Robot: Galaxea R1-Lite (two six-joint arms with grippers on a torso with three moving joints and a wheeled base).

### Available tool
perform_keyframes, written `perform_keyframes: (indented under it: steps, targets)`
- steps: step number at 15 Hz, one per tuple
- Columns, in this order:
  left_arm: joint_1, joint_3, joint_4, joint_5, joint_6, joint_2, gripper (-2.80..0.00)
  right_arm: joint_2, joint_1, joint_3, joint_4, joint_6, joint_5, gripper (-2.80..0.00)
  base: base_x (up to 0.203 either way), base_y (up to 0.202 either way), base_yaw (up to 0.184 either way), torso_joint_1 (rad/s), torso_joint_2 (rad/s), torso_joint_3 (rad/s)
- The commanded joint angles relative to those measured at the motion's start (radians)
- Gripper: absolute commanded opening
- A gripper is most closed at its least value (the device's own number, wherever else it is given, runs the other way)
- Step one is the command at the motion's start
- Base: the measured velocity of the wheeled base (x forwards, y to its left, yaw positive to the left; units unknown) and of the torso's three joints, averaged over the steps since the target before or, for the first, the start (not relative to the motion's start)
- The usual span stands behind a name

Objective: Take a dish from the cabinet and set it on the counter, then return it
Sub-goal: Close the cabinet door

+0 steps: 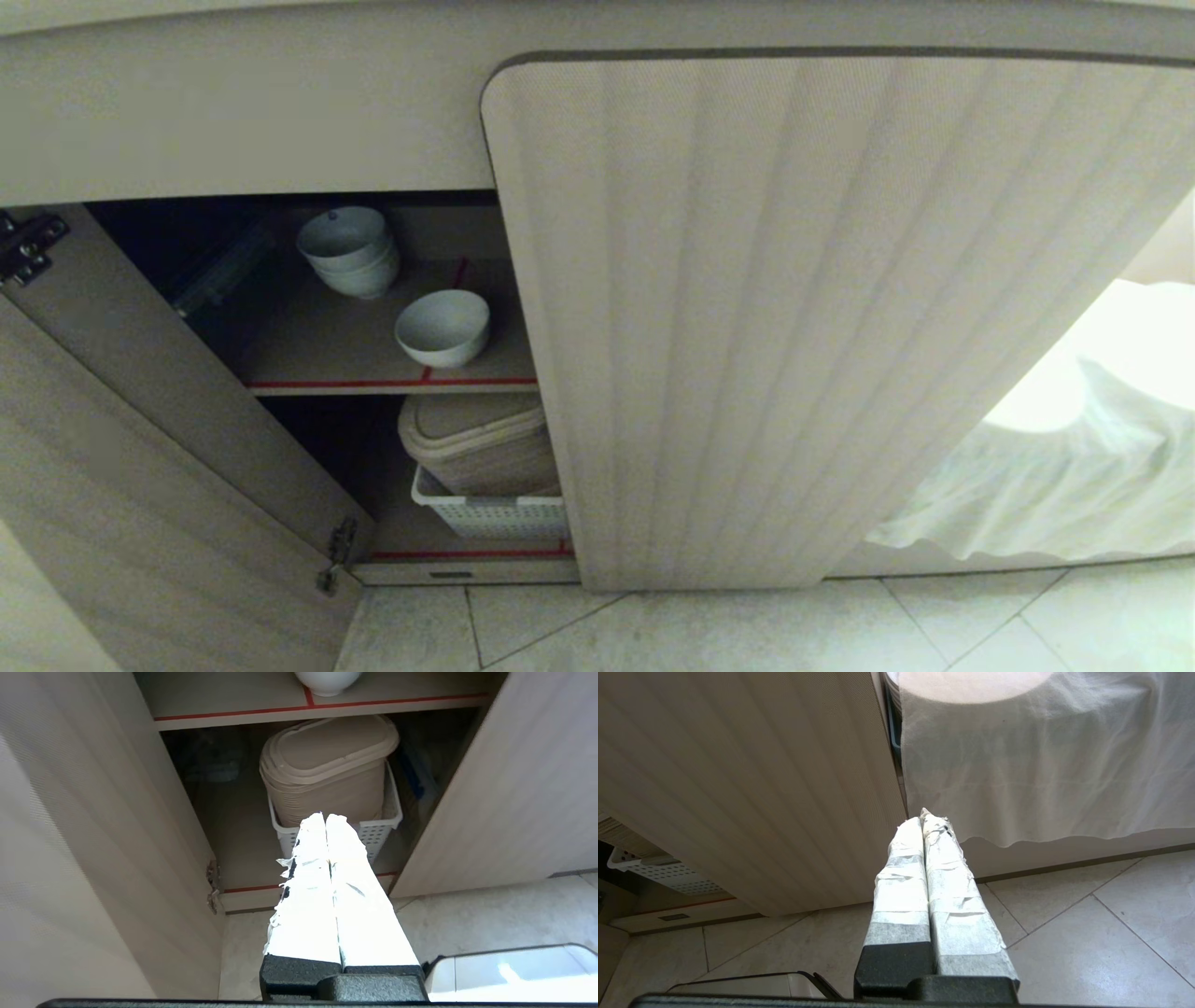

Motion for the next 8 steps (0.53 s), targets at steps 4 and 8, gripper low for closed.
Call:
perform_keyframes:
  steps: [4, 8]
  targets:
    - [-0.009, -0.022, 0.148, 0.079, -0.002, -0.132, -2.8, 0.001, 0.0, 0.0, 0.0, 0.001, 0.0, -2.8, 0.0, 0.0, 0.0, 0.0, 0.0, 0.0]
    - [-0.009, 0.001, 0.143, 0.099, 0.035, -0.13, -2.8, 0.001, 0.0, 0.0, 0.0, 0.001, 0.0, -2.8, 0.0, 0.0, 0.0, 0.0, 0.0, 0.0]
